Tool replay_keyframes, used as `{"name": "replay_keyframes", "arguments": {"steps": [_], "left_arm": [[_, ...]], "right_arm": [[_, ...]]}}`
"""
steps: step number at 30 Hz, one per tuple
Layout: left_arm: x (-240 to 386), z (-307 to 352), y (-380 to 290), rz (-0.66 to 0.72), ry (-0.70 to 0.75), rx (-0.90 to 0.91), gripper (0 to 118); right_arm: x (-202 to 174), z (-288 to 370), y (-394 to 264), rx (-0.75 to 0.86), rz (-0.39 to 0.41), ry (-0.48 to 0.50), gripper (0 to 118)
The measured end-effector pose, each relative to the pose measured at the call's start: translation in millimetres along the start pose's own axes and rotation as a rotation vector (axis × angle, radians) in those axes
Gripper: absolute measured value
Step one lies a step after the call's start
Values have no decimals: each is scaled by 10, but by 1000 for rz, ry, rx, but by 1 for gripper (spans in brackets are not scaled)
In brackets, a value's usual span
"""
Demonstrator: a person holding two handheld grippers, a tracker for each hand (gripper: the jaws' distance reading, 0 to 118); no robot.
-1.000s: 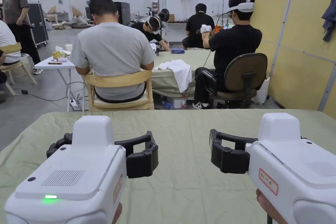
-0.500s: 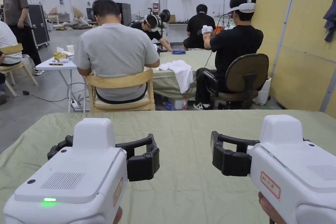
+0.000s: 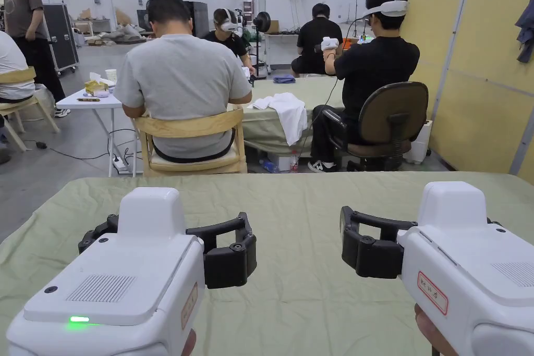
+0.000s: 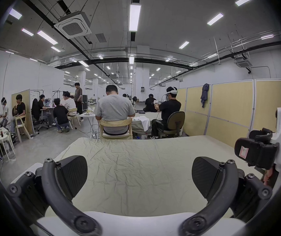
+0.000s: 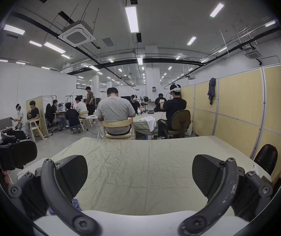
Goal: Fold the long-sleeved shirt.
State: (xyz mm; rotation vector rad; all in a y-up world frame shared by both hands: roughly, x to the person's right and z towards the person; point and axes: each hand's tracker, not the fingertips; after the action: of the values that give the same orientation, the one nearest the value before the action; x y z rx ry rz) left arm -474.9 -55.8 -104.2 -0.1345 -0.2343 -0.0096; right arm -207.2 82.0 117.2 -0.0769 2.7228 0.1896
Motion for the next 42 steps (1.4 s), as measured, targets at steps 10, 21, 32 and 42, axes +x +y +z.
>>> {"name": "replay_keyframes", "arguments": {"steps": [10, 21, 32, 42], "left_arm": [[58, -103, -101, 13, -19, -6, 118], [44, -25, -9, 3, -1, 16, 118], [136, -185, -170, 39, -27, 25, 118], [137, -170, -169, 42, -22, 27, 118]], "right_arm": [[-30, -13, -15, -4, 7, 15, 118], [-25, -16, -22, 4, 13, 2, 118], [-41, 16, 9, 8, 0, 17, 118], [-34, 45, 28, 17, 3, 20, 118]]}}
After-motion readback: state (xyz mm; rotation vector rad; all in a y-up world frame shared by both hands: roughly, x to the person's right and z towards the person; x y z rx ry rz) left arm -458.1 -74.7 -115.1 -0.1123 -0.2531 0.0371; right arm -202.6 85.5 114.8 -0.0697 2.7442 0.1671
